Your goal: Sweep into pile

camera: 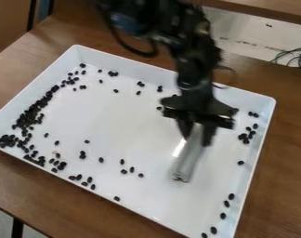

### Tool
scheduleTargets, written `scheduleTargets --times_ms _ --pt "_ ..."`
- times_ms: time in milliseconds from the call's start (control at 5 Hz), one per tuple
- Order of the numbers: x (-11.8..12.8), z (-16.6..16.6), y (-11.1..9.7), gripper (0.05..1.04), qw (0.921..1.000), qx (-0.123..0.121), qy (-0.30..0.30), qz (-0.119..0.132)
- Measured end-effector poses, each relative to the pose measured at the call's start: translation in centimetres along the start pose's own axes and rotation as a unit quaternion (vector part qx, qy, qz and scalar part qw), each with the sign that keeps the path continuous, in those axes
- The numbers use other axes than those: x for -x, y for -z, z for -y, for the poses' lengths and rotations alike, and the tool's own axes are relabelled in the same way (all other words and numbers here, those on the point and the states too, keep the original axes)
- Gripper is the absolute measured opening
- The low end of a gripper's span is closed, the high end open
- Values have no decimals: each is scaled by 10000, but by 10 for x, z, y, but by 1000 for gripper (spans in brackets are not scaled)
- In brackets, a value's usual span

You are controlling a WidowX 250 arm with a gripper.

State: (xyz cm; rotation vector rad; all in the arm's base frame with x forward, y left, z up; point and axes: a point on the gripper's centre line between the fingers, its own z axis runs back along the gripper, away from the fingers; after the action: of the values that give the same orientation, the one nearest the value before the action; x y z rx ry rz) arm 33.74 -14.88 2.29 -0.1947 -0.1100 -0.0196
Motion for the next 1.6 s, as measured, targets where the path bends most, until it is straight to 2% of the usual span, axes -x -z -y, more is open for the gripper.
scheduleTargets --times_ms 200,400,600,800,1000,1400,1600 --pt "-8 47 18 356 9998 1 168 -115" --pt "-32 63 26 356 9998 86 162 -74" --pt "-37 65 30 355 9996 169 96 -201" --pt "-46 49 30 355 9992 295 -148 -224" --pt "-56 24 28 355 9989 214 -352 -207" --pt "-58 -35 21 355 9973 34 -679 -275" --pt "-56 -89 10 355 9946 -223 -981 -256"
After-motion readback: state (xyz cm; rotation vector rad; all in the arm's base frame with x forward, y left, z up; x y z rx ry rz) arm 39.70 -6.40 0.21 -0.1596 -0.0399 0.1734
